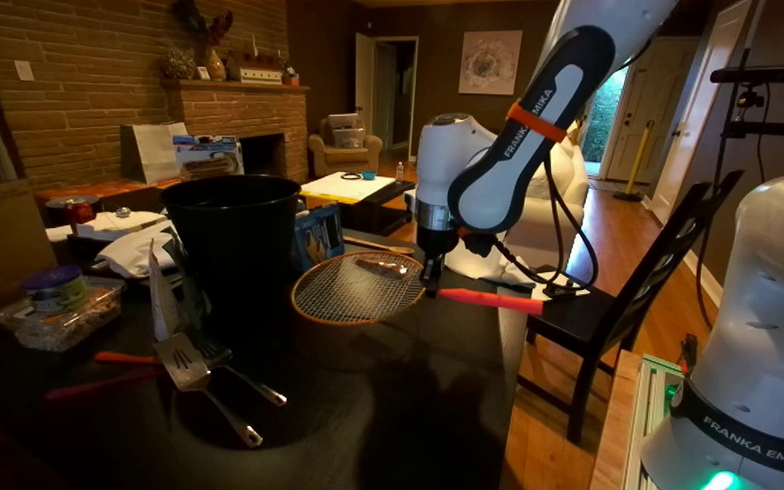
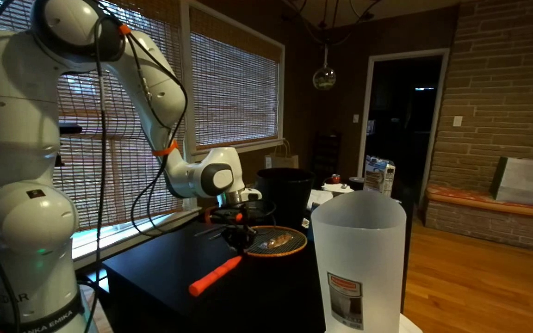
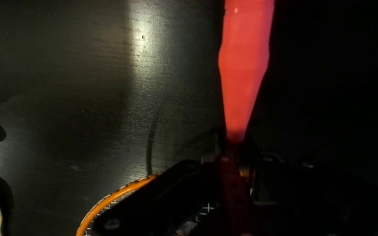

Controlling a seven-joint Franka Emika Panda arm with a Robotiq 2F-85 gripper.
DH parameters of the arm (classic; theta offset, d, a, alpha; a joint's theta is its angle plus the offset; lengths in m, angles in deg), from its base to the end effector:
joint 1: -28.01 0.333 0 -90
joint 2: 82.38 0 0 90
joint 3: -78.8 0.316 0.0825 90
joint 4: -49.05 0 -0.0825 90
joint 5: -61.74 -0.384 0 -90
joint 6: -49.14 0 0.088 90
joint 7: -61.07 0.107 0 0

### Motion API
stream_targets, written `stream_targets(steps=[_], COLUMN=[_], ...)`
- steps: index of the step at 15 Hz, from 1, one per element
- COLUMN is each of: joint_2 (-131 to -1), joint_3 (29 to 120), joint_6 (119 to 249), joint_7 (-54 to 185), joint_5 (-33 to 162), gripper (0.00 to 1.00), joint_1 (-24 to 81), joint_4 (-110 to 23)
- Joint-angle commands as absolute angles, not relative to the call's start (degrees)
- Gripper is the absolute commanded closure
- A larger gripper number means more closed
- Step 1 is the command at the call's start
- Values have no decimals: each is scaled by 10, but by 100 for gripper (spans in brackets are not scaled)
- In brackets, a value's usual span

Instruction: Put the packet on the tennis racket then use the racket to put the packet in the black bin.

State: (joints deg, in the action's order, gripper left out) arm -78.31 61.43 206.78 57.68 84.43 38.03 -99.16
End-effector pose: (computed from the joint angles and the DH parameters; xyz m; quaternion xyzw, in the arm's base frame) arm 0.4496 -0.0438 0.2422 0.9839 0.1450 0.0366 0.0978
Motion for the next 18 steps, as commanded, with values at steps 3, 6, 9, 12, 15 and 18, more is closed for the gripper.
stream_targets(steps=[3,6,9,12,15,18], joint_2=[-872,-907,-942,-961,-950,-951], joint_3=[695,716,728,734,741,741], joint_6=[1989,1963,1938,1926,1940,1936], joint_7=[567,567,563,537,553,551], joint_5=[830,830,823,816,827,826], gripper=[97,97,97,97,89,89], joint_1=[304,283,270,265,259,259], joint_4=[-998,-997,-992,-977,-980,-979])
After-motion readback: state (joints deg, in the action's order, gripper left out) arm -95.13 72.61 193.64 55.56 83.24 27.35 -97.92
